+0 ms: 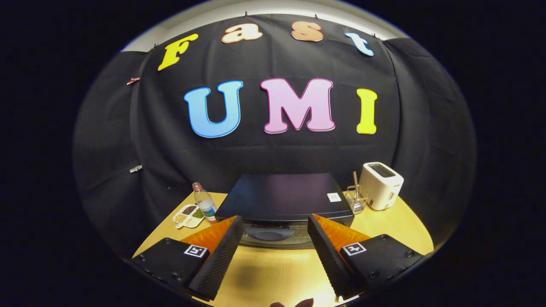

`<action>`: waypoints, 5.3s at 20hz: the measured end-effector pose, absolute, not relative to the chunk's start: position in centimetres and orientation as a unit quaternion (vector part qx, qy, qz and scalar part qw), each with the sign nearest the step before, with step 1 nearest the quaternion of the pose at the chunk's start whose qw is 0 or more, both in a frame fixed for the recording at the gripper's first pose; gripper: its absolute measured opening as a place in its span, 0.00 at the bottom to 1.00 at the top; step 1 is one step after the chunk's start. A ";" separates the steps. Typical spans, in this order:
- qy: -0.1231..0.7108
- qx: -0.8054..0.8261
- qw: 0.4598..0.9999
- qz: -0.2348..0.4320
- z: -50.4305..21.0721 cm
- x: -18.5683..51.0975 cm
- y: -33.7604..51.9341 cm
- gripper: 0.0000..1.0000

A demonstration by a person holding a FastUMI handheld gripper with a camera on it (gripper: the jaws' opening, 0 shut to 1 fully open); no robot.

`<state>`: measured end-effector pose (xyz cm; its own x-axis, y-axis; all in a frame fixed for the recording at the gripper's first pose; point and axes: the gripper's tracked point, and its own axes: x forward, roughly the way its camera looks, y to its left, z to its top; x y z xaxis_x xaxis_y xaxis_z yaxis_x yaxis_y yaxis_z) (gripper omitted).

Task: Open the toaster oven, put the food inside, and close the toaster oven door.

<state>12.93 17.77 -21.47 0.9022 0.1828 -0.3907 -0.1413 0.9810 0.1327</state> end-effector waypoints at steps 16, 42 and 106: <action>0.298 0.025 0.954 0.039 -32.3 19.4 20.6 0.99; 0.419 0.059 0.905 0.053 -41.4 1.8 18.1 0.99; 0.491 0.564 0.662 -0.054 -37.6 -2.8 -0.4 0.05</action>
<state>-2.77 -0.38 -37.62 0.5120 0.4815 -0.7114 0.6255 0.3586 0.6929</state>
